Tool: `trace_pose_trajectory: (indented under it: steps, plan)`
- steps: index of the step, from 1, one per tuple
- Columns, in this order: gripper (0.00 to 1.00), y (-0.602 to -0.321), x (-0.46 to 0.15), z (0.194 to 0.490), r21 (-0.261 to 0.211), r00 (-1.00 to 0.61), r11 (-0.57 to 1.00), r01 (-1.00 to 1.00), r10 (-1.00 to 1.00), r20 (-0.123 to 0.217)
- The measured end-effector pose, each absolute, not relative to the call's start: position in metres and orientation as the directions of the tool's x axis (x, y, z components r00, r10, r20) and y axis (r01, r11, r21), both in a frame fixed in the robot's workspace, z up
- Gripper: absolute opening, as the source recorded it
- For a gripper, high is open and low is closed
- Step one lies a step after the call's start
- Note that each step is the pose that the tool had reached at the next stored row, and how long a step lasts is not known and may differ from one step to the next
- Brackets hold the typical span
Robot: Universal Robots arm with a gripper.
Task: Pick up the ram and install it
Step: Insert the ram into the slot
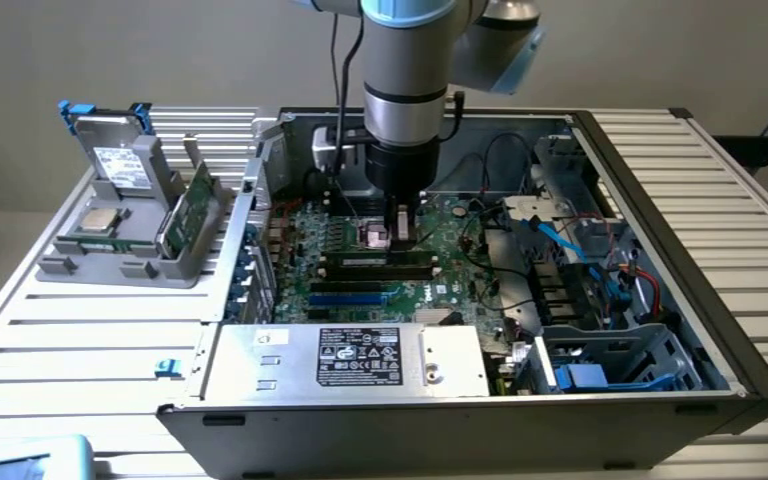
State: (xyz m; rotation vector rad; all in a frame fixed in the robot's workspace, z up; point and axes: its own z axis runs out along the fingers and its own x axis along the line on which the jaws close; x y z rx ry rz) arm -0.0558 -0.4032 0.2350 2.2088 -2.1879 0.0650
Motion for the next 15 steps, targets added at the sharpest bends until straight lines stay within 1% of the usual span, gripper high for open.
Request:
trace_pose_trajectory:
  steps: [15]
  plan:
    - [0.14,-0.4012,-0.0576,0.2331,-0.022,0.002,-0.004,-1.000,-0.998,0.055]
